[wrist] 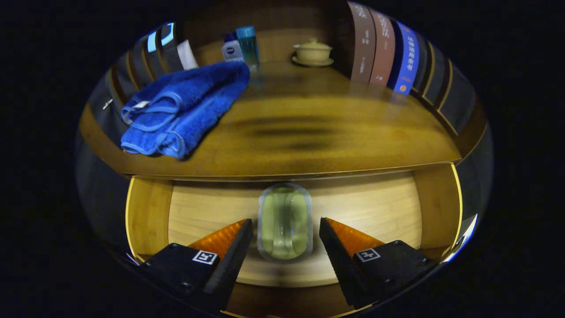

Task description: Pull open the drawer, take out the items inside it, and place them on the countertop above the cabinet.

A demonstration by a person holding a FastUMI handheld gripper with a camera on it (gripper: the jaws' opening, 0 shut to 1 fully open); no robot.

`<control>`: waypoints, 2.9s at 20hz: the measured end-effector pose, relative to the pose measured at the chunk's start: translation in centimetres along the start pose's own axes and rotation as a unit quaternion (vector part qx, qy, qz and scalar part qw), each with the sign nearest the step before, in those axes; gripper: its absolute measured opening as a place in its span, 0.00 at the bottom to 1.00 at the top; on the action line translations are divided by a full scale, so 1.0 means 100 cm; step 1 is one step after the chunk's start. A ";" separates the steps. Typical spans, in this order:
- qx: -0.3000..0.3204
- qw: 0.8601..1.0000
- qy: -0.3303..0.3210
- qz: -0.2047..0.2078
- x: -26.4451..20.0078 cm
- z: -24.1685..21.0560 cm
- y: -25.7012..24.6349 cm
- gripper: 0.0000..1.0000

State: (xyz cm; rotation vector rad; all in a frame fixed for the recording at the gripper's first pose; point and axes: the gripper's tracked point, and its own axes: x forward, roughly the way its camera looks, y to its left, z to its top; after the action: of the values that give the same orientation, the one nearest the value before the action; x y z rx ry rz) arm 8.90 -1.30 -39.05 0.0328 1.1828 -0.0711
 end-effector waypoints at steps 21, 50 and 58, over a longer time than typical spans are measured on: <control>-0.011 0.998 -0.055 0.017 -0.060 -0.002 0.002 0.21; 0.011 0.991 -0.136 0.006 -0.036 0.201 0.002 0.31; 0.023 0.982 -0.185 0.015 -0.064 0.204 0.000 1.00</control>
State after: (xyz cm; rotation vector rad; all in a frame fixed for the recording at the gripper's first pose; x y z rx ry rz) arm 25.35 -2.36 -25.45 0.0750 0.8079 -0.0751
